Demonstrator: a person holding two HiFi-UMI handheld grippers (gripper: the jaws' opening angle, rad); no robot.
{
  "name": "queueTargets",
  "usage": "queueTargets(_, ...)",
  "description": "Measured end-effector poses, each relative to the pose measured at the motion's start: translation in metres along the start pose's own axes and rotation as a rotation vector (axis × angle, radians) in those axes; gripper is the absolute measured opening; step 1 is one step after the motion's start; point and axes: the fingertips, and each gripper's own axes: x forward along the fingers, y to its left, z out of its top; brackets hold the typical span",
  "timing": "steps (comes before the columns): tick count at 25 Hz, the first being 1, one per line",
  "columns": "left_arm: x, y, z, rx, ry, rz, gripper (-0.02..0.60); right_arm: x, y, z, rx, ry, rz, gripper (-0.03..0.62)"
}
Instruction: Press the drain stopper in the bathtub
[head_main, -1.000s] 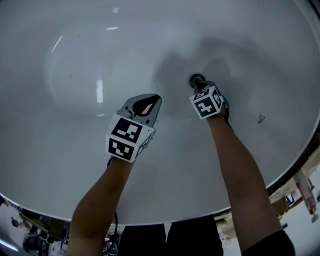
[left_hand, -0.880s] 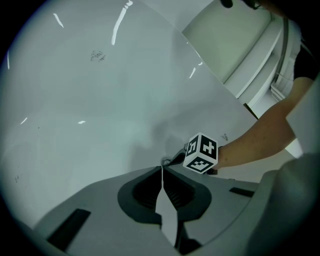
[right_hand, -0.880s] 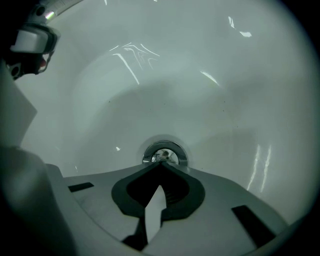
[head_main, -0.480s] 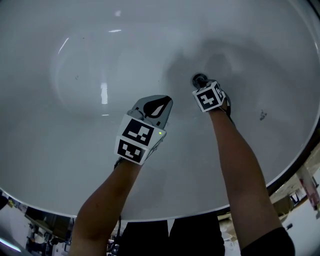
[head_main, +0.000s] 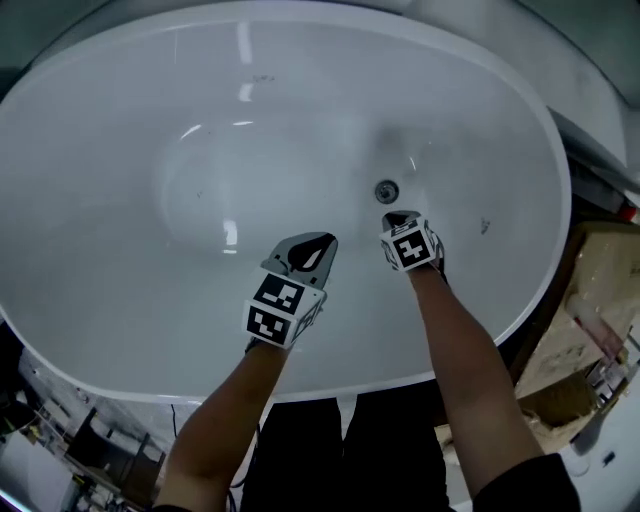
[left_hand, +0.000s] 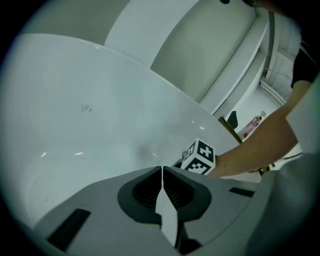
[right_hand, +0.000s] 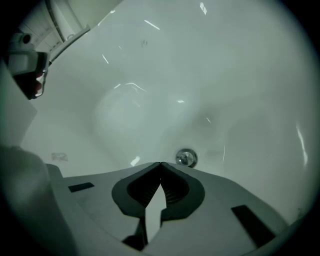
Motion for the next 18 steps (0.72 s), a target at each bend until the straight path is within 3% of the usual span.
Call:
queueTargets(3, -0.039, -0.022, 0.036, -0.028, -0.066, -0.003, 0.025, -0.063, 0.03, 0.007, -0.018, -0.043, 0.018, 0.015)
queueTargets(6, -0.094, -0.058, 0.057, -0.048, -0.078, -0.021, 0.025, -0.144, 0.068, 0.011, 0.065, -0.113, 0.025, 0.015)
queueTargets(12, -0.196, -0.098, 0.106, 0.014, -0.112, -0.031, 0.025, -0.286, 0.113, 0.044, 0.137, -0.282, 0.009, 0.015)
queueTargets(18, -0.303, -0.123, 0.159, 0.043, -0.216, -0.004, 0.025, -0.405, 0.153, 0.057, 0.241, -0.473, 0.005, 0.015)
